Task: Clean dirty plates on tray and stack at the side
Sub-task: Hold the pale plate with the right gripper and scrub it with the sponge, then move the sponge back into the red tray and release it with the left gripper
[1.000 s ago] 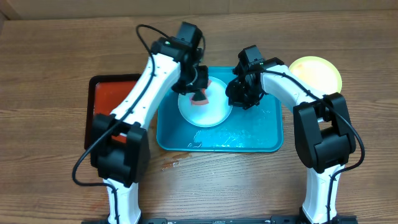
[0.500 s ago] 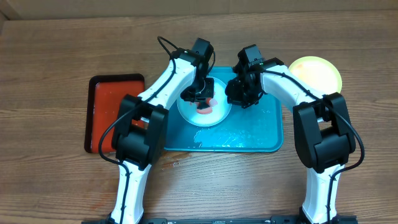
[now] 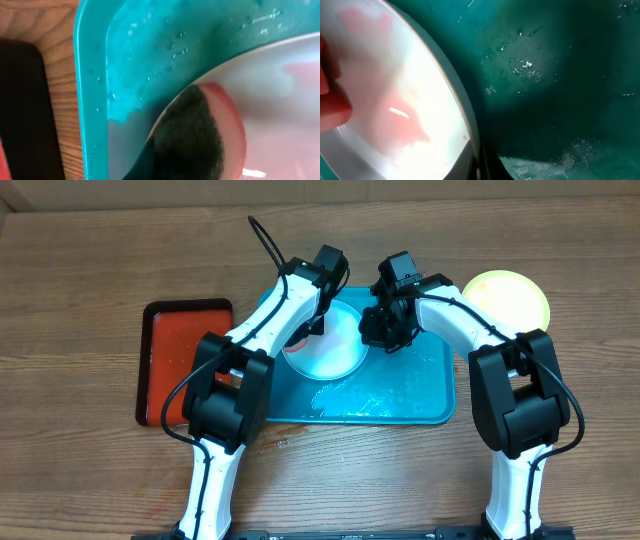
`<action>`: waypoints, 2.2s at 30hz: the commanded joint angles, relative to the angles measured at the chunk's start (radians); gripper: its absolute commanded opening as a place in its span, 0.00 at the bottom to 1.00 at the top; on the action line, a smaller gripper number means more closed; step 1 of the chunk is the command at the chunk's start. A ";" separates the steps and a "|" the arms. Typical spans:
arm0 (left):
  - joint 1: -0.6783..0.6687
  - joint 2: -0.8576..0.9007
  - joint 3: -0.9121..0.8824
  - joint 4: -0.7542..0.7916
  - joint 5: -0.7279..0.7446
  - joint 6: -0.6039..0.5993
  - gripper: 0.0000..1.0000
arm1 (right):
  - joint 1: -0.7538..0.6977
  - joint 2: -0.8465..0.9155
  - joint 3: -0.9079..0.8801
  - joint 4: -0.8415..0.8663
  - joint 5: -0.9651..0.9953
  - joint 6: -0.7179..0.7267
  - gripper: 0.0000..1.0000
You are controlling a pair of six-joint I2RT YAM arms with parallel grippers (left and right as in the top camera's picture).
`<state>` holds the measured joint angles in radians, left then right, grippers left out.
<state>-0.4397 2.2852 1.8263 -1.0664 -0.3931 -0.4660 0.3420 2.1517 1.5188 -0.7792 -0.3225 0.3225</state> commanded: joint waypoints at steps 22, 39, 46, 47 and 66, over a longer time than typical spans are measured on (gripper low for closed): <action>0.028 0.037 0.041 0.111 0.270 0.020 0.04 | -0.016 0.009 -0.014 -0.015 0.079 0.004 0.04; 0.136 -0.227 0.090 -0.023 0.137 -0.036 0.04 | -0.016 0.009 -0.014 -0.006 0.079 0.004 0.04; 0.268 -0.311 0.088 -0.238 0.175 -0.041 0.04 | -0.016 0.009 -0.014 -0.009 0.079 0.003 0.04; 0.291 -0.311 0.079 -0.266 0.160 -0.044 0.04 | -0.016 0.009 -0.014 -0.007 0.079 0.003 0.04; 0.597 -0.311 -0.400 0.091 0.291 0.022 0.04 | -0.016 0.009 -0.014 0.000 0.079 0.004 0.04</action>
<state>0.1635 1.9804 1.4799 -1.0245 -0.1627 -0.4973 0.3389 2.1517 1.5188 -0.7780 -0.3065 0.3286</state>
